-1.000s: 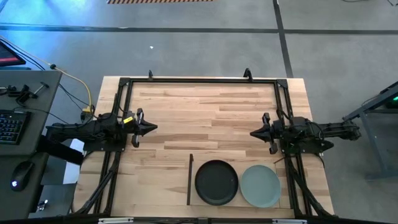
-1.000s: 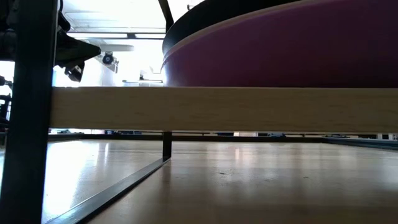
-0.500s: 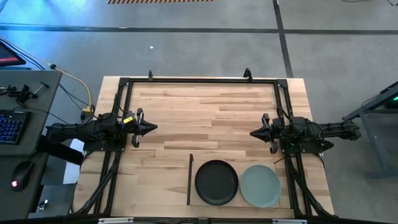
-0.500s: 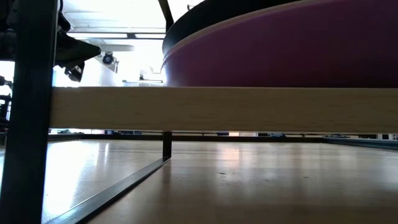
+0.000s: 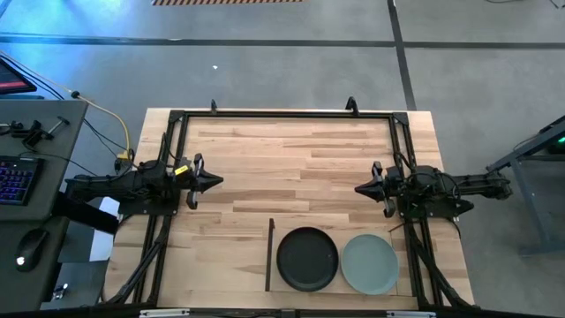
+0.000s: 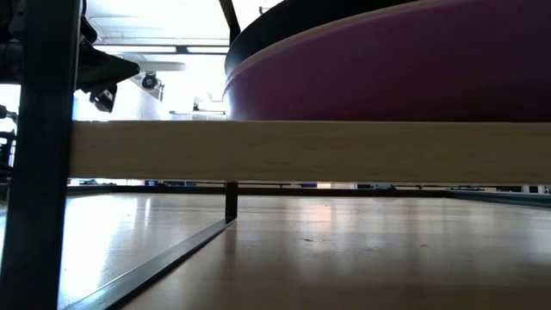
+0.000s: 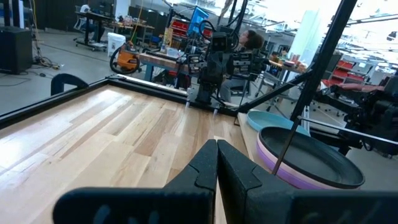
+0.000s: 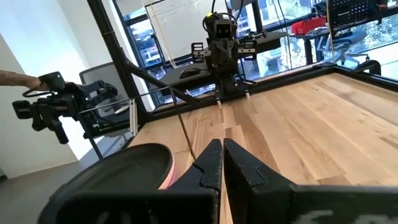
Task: Place and stack plates onto a shelf
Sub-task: Return to Home Position
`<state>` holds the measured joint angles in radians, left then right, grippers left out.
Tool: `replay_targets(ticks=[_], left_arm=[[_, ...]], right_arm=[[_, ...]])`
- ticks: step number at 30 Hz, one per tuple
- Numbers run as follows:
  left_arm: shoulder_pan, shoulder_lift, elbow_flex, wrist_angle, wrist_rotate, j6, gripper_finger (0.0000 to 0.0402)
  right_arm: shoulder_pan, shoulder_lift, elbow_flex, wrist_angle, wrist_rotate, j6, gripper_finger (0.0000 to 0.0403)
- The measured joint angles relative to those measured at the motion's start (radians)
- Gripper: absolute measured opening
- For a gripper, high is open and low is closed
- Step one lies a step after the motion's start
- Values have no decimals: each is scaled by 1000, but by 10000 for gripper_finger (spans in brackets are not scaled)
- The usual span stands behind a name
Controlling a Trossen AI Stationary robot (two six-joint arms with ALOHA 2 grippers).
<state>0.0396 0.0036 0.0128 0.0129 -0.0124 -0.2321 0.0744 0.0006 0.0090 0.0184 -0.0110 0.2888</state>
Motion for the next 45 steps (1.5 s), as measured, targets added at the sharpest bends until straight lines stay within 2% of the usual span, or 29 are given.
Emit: replay_targets(ticks=[38, 45], left_arm=[[0, 2, 0, -2, 0, 2, 0], [-1, 3, 0, -6, 0, 136, 0]], right_arm=[[-3, 12, 0, 0, 0, -1, 0], [-3, 12, 0, 0, 0, -1, 0]])
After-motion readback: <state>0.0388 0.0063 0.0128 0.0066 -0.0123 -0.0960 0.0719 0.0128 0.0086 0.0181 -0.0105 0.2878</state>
